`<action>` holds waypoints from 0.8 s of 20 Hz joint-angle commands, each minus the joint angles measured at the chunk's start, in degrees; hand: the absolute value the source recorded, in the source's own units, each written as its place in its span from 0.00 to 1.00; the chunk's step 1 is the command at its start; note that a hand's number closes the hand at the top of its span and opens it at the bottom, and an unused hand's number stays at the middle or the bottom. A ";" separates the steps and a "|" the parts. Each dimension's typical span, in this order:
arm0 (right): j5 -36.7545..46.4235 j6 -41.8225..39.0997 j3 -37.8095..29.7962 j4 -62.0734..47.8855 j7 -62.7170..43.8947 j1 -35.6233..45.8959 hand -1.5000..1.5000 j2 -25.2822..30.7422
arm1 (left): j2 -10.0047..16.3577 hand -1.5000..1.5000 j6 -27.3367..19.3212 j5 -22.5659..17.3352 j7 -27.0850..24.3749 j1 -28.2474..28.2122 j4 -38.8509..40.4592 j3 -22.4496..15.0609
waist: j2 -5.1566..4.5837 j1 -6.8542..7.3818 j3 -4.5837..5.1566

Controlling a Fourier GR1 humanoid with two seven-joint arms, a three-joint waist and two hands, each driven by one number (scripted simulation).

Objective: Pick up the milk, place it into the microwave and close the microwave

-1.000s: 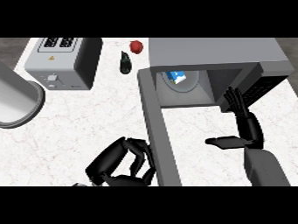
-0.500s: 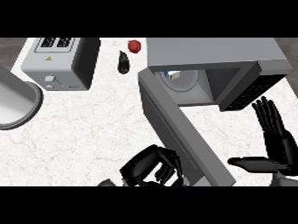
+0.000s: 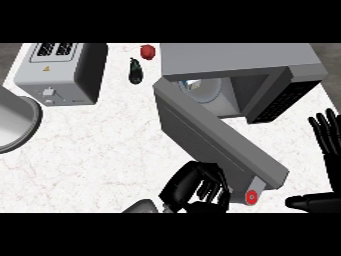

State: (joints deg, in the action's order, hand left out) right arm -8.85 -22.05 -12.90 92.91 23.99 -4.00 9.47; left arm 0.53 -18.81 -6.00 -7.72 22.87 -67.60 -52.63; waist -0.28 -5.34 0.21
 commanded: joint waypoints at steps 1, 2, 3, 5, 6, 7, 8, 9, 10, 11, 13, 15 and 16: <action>-4.74 -4.02 -1.57 5.24 -3.86 -0.99 0.00 3.60 | -0.51 1.00 -8.09 -6.59 -2.65 3.99 1.42 -3.03 | -0.24 -1.46 0.07; -3.77 -3.34 1.01 6.43 -3.21 -2.26 0.00 0.81 | -0.51 1.00 -8.45 -8.94 -1.75 5.98 2.28 -2.31 | -0.40 -2.22 0.08; -5.42 -4.73 -0.23 5.45 -4.08 -1.07 0.00 2.71 | -0.51 1.00 -10.34 -9.86 -2.86 6.30 1.68 -2.63 | -0.58 -2.53 0.09; -6.88 -6.07 0.15 5.89 -5.43 2.00 0.00 4.07 | -0.51 1.00 -11.09 -12.33 -4.17 9.39 3.04 -1.32 | -0.93 -2.51 0.11; -8.03 -8.25 0.59 6.75 -4.90 -0.65 0.00 4.25 | -0.51 1.00 -13.50 -11.99 -6.24 8.94 3.36 -2.60 | -0.74 -3.53 0.09; -8.21 -7.66 1.25 6.94 -6.01 1.90 0.00 4.16 | -0.51 1.00 -13.21 -13.39 -5.16 12.14 3.99 -1.37 | -1.01 -3.39 0.10; -7.95 -9.39 2.73 7.52 -5.50 0.53 0.00 4.15 | -0.51 1.00 -13.21 -14.56 -5.80 13.69 3.91 -0.80 | -1.10 -4.33 0.09; -9.50 -10.10 1.62 8.41 -6.92 0.95 0.00 5.85 | -0.51 1.00 -14.48 -15.31 -5.51 14.41 4.55 -1.02 | -1.05 -5.02 0.12; -9.55 -10.43 2.51 9.33 -7.43 0.62 0.00 5.68 | -0.51 1.00 -15.14 -16.49 -6.34 14.48 5.02 -1.29 | -1.18 -5.60 0.15; -10.28 -10.80 2.78 9.42 -8.17 1.24 0.00 5.96 | -0.51 1.00 -15.53 -16.74 -7.23 15.71 5.84 -1.60 | -1.35 -5.76 0.14; -11.17 -11.63 2.69 9.17 -7.99 1.53 0.00 6.36 | -0.51 1.00 -17.02 -19.25 -6.54 17.77 7.05 -0.31 | -1.73 -6.65 0.05; -13.39 -11.27 1.84 10.36 -9.56 2.92 0.00 7.06 | -0.52 1.00 -16.01 -21.75 -5.65 20.82 8.85 1.87 | -1.98 -7.67 0.11; -13.74 -11.86 2.32 10.72 -10.28 3.31 0.00 7.62 | -0.52 1.00 -17.86 -22.66 -5.32 20.93 8.70 1.24 | -1.94 -8.12 0.11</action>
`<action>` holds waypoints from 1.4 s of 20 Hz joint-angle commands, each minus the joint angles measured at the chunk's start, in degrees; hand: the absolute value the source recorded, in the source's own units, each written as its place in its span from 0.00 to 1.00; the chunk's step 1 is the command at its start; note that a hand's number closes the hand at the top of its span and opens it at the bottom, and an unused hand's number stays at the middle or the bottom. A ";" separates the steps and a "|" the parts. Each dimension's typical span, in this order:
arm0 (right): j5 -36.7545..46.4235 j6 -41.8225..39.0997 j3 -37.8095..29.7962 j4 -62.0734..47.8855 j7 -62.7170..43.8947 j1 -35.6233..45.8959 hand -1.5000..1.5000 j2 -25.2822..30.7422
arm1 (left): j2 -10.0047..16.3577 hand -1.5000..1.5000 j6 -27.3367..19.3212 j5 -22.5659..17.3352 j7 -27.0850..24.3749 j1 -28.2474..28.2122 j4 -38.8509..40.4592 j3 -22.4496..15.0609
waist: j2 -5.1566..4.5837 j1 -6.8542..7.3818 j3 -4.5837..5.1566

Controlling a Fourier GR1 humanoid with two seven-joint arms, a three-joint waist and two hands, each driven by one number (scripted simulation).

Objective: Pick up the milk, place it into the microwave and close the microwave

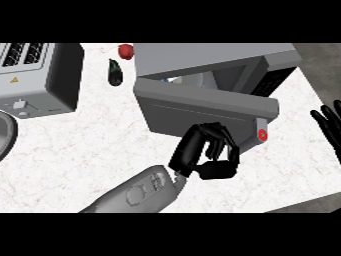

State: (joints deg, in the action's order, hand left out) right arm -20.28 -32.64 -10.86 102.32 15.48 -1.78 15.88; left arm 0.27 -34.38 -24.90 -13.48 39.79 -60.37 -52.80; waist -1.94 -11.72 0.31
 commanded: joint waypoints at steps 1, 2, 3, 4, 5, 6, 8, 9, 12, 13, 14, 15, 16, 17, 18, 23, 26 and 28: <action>-2.63 -1.63 1.19 2.18 -2.01 0.29 0.00 0.71 | -0.26 1.00 -1.93 -4.52 -0.18 5.47 3.19 2.86 | -0.36 -1.93 0.00; -3.36 -0.77 1.17 2.22 -2.85 1.48 0.00 0.45 | -0.26 1.00 -2.72 -5.06 -0.54 5.85 3.78 2.88 | -0.66 -2.17 0.05; -4.23 -1.37 0.54 2.76 -2.85 0.50 0.00 1.03 | -0.26 1.00 -2.90 -5.89 0.08 7.30 5.31 3.54 | -0.47 -2.76 -0.05; -5.18 -1.42 0.57 2.78 -2.83 0.59 0.00 0.69 | -0.26 1.00 -2.62 -6.87 -0.04 7.34 6.19 3.93 | -0.95 -3.72 -0.04; -5.36 -1.08 0.26 2.65 -3.38 1.52 0.00 1.17 | -0.26 1.00 -3.13 -7.59 -0.59 8.28 7.08 4.76 | -1.11 -3.16 -0.03; -6.32 -1.44 0.26 3.02 -3.74 1.75 0.00 1.48 | -0.27 1.00 -2.75 -8.75 -0.91 8.88 7.65 6.15 | -1.39 -3.63 0.04; -7.28 -2.30 0.76 2.94 -4.55 0.81 0.00 1.85 | -0.27 1.00 -3.73 -10.65 -2.27 10.36 7.84 7.92 | -1.47 -4.43 0.04; -7.73 -1.68 0.88 3.65 -4.89 1.78 0.00 1.63 | -0.27 1.00 -3.65 -12.42 -4.42 9.42 6.83 9.38 | -1.69 -4.15 0.27; -9.54 -2.30 0.76 3.91 -6.00 1.35 0.00 2.44 | -0.27 1.00 -3.27 -14.77 -6.58 10.58 8.70 11.43 | -2.13 -5.34 0.19; -9.88 -2.03 0.93 4.44 -6.26 1.84 0.00 2.36 | -0.27 1.00 -3.05 -15.48 -6.95 11.22 9.24 11.50 | -2.13 -5.62 0.18; -9.79 -1.67 0.38 4.29 -6.66 2.22 0.00 2.94 | -0.27 1.00 -3.37 -15.99 -7.79 11.53 9.84 12.12 | -2.24 -5.36 0.17; -10.38 -1.64 0.42 4.43 -6.64 2.36 0.00 2.73 | -0.27 1.00 -3.15 -17.13 -7.47 12.43 9.75 12.28 | -2.08 -5.57 0.07; -11.23 -1.35 -0.12 4.63 -7.59 2.51 0.00 3.49 | -0.27 1.00 -2.76 -17.28 -8.44 11.89 10.35 12.11 | -2.21 -5.71 0.16; -11.57 -1.90 0.72 5.34 -7.81 2.43 0.00 3.41 | -0.27 1.00 -2.52 -17.98 -9.08 11.73 10.53 12.05 | -2.14 -5.70 0.14; -11.81 -1.76 -0.06 4.76 -7.69 2.73 0.00 3.77 | -0.27 1.00 -2.89 -18.36 -9.79 11.90 10.70 11.97 | -2.32 -5.86 0.05; -13.62 -1.79 -1.05 5.82 -9.12 4.32 0.00 5.81 | -0.27 1.00 -2.53 -20.12 -12.03 12.35 11.98 11.93 | -2.56 -6.36 0.05; -14.39 -1.71 -0.36 6.99 -10.33 3.87 0.00 6.11 | -0.27 1.00 -2.24 -21.11 -13.40 12.45 12.67 11.59 | -2.39 -6.88 0.07; -15.55 -1.67 -1.01 6.58 -9.92 3.98 0.00 5.93 | -0.27 1.00 -1.78 -22.06 -14.01 12.89 13.25 12.13 | -2.56 -6.75 -0.09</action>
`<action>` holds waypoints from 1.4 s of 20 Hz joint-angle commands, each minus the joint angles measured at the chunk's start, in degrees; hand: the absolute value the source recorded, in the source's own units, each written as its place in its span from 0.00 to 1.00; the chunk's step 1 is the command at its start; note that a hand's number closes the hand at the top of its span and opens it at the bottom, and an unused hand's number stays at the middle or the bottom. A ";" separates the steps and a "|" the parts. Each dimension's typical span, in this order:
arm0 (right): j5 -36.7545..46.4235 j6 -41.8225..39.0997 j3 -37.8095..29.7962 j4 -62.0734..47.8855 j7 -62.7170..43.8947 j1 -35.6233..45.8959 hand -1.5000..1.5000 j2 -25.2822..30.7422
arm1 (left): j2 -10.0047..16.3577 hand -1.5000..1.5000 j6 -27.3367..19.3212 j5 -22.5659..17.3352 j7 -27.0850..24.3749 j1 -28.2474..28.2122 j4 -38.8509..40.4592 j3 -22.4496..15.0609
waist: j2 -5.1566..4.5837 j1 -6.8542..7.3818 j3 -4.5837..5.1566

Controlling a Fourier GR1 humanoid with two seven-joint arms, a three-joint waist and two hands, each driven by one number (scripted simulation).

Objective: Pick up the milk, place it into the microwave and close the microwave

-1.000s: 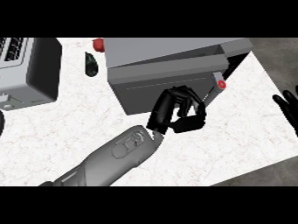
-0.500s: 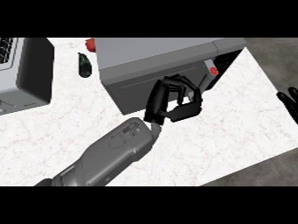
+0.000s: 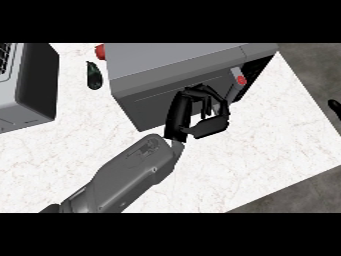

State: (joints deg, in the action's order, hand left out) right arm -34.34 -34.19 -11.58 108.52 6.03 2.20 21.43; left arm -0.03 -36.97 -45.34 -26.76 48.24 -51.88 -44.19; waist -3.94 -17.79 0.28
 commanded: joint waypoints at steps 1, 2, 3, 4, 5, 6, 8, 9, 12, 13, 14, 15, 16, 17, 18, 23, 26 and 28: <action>-1.85 0.12 -0.29 0.11 -0.72 1.07 0.00 0.59 | 0.03 1.00 0.35 -2.17 -0.90 4.32 4.58 3.32 | -0.92 -0.51 -0.03; -1.91 0.37 -0.19 0.55 -0.97 1.22 0.00 0.62 | 0.03 1.00 0.96 -2.45 -1.01 4.70 4.71 3.06 | -0.85 -0.65 -0.01; -2.43 0.60 -0.15 0.65 -1.51 1.11 0.00 0.76 | 0.03 1.00 0.87 -2.57 -1.79 4.85 4.96 3.45 | -0.75 -0.39 0.02; -2.54 0.29 -0.22 0.41 -1.80 0.89 0.00 1.19 | 0.03 1.00 1.20 -2.88 -2.44 4.57 5.21 3.12 | -0.80 -0.25 -0.02; -3.14 0.45 -0.46 0.68 -1.98 1.62 0.00 1.52 | 0.03 1.00 1.09 -3.26 -2.68 4.72 5.19 2.99 | -0.78 -0.29 0.01; -3.38 0.89 -0.99 0.21 -2.00 1.77 0.00 1.55 | 0.03 1.00 1.70 -3.42 -3.29 4.54 5.55 2.98 | -1.07 -0.09 -0.01; -4.31 0.94 -0.98 0.55 -2.52 1.66 0.00 1.78 | 0.03 1.00 1.33 -4.17 -3.79 4.76 5.87 3.13 | -0.89 -0.41 -0.03; -4.51 1.10 -0.90 1.30 -3.01 1.86 0.00 2.17 | 0.03 1.00 1.31 -4.36 -3.93 4.48 6.13 2.72 | -0.87 -0.87 0.04; -5.39 1.53 -1.46 0.67 -3.48 1.85 0.00 2.46 | 0.03 1.00 1.24 -4.81 -5.10 5.01 6.70 2.57 | -1.01 -0.76 -0.08; -5.61 1.58 -1.65 0.62 -3.77 2.04 0.00 2.85 | 0.03 1.00 1.24 -5.19 -5.56 4.55 6.65 2.27 | -1.14 -0.91 -0.05; -5.99 1.09 -1.83 0.81 -3.60 1.82 0.00 3.04 | 0.03 1.00 1.39 -5.62 -5.74 5.12 6.50 2.67 | -0.96 -1.19 -0.11; -6.41 1.37 -1.69 0.80 -3.98 2.75 0.00 3.28 | 0.03 1.00 1.23 -5.74 -6.37 4.85 6.23 2.02 | -1.15 -1.00 -0.04; -6.66 1.34 -1.75 0.55 -3.94 2.11 0.00 3.04 | 0.03 1.00 1.03 -5.82 -6.82 4.43 6.86 2.00 | -1.31 -1.23 -0.13; -6.91 1.53 -1.94 1.51 -4.11 2.63 0.00 3.42 | 0.03 1.00 1.33 -6.28 -6.78 4.84 6.95 2.43 | -0.95 -1.09 -0.04; -7.20 1.47 -2.07 0.97 -4.40 2.33 0.00 3.64 | 0.03 1.00 1.12 -6.46 -7.03 5.20 6.94 2.29 | -1.07 -1.33 -0.11; -8.60 1.79 -2.60 1.51 -5.13 3.37 0.00 4.60 | 0.03 1.00 1.31 -7.93 -8.01 5.31 7.38 2.02 | -1.22 -1.31 -0.11; -9.25 2.56 -3.16 1.66 -5.86 3.75 0.00 5.23 | 0.03 1.00 1.34 -8.44 -8.67 5.38 7.76 1.34 | -1.09 -1.39 -0.09; -10.28 2.18 -3.23 1.63 -6.35 3.62 0.00 5.79 | 0.03 1.00 1.68 -8.91 -9.26 5.35 8.03 1.54 | -1.13 -1.23 -0.10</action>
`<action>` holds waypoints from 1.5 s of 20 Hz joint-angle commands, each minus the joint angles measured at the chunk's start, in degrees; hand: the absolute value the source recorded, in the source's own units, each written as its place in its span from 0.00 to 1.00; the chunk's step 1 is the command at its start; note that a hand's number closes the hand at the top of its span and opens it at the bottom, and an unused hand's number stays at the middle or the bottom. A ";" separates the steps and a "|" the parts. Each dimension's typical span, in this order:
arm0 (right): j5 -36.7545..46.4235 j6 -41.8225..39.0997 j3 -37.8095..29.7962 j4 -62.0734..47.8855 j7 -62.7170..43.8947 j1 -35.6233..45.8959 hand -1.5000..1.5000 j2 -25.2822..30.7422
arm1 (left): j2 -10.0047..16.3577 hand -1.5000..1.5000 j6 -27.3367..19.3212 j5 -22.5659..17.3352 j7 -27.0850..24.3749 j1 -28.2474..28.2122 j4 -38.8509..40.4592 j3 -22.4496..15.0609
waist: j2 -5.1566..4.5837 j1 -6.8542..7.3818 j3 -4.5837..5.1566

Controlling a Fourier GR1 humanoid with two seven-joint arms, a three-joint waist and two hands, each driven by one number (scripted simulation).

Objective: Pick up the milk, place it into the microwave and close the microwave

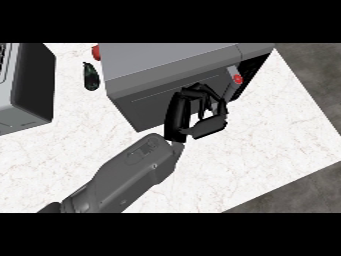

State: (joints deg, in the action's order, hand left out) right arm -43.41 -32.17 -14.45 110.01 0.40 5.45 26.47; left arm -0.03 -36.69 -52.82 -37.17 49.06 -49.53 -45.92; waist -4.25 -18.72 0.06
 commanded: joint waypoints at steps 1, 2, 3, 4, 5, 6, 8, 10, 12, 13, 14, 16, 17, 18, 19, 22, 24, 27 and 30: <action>-1.01 0.32 -0.37 -0.29 -0.90 0.40 0.00 0.84 | 0.03 1.00 1.00 -1.72 1.03 4.69 5.62 3.05 | -1.04 -0.36 0.07; -1.86 0.19 -0.52 -0.07 -0.90 0.62 0.00 0.97 | 0.03 1.00 1.10 -1.46 0.70 4.75 6.05 2.97 | -1.08 -0.44 0.05; -2.36 0.05 -0.09 -0.52 -0.77 0.91 0.00 0.55 | 0.03 1.00 1.36 -1.82 0.28 4.80 5.74 2.69 | -1.20 0.14 0.00; -3.08 -0.61 0.30 0.20 -1.51 0.98 0.00 1.41 | 0.03 1.00 0.96 -2.09 0.52 5.26 5.84 2.73 | -0.86 -0.14 0.06; -3.15 -1.44 0.36 -0.20 -1.45 0.88 0.00 1.73 | 0.03 1.00 1.05 -2.73 0.62 5.52 5.75 3.07 | -1.00 0.09 -0.02; -3.92 -1.41 0.52 0.47 -1.59 1.16 0.00 1.79 | 0.03 1.00 1.63 -2.57 0.06 4.98 6.16 2.39 | -0.92 0.11 0.05; -4.67 -2.20 1.14 0.26 -2.14 1.28 0.00 2.30 | 0.03 1.00 1.82 -3.07 -0.28 4.73 6.24 1.97 | -1.30 0.20 0.04; -6.06 -2.25 0.87 0.05 -2.54 1.14 0.00 2.72 | 0.03 1.00 1.47 -3.59 -0.78 4.64 6.52 1.79 | -1.06 -0.01 0.02; -6.63 -2.78 1.37 0.81 -2.91 1.05 0.00 3.07 | 0.03 1.00 1.32 -3.83 -1.08 5.20 6.60 1.55 | -0.95 -0.71 0.02; -6.87 -2.42 1.27 0.27 -3.00 1.76 0.00 3.16 | 0.03 1.00 1.56 -3.98 -0.65 6.11 6.77 1.68 | -1.09 0.17 -0.01; -7.52 -2.89 1.19 0.19 -3.22 1.43 0.00 3.56 | 0.03 1.00 1.27 -4.27 -0.81 5.86 6.68 1.50 | -1.16 -0.59 -0.05; -8.04 -2.55 1.04 0.08 -3.66 1.55 0.00 3.95 | 0.03 1.00 1.47 -4.48 -1.25 5.94 7.25 1.44 | -1.03 0.05 -0.01; -8.61 -2.81 1.03 0.39 -3.66 1.41 0.00 4.04 | 0.03 1.00 1.59 -4.93 -1.47 5.56 7.25 1.58 | -1.05 -0.28 0.01; -9.04 -2.84 0.71 0.56 -3.70 1.92 0.00 4.47 | 0.03 1.00 1.54 -4.90 -1.79 5.59 7.26 1.05 | -0.91 -0.33 0.02; -9.29 -2.72 1.06 0.03 -3.68 1.58 0.00 3.95 | 0.03 1.00 2.12 -5.12 -2.44 5.29 7.06 1.15 | -1.41 -0.24 0.00; -10.06 -2.49 0.29 0.17 -4.11 2.48 0.00 5.11 | 0.03 1.00 1.84 -5.89 -1.94 6.02 7.28 0.73 | -1.06 -0.28 0.02; -10.16 -3.24 0.48 0.08 -4.74 1.95 0.00 5.88 | 0.03 1.00 1.95 -6.03 -2.90 5.79 7.74 0.81 | -1.17 -0.10 0.00; -10.71 -3.62 0.60 -0.31 -5.12 2.72 0.00 6.58 | 0.03 1.00 1.41 -6.52 -2.96 6.52 7.54 0.38 | -1.49 -0.13 -0.07; -12.95 -4.09 0.51 0.31 -5.11 3.15 0.00 6.97 | 0.03 1.00 2.43 -5.19 -2.74 7.30 8.67 -2.41 | -0.97 -0.82 -0.22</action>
State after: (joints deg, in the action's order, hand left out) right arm -54.68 -35.64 -13.98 110.19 -4.44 7.99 32.74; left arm 0.03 -35.73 -58.08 -42.52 51.08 -47.16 -49.06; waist -4.47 -18.64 -0.11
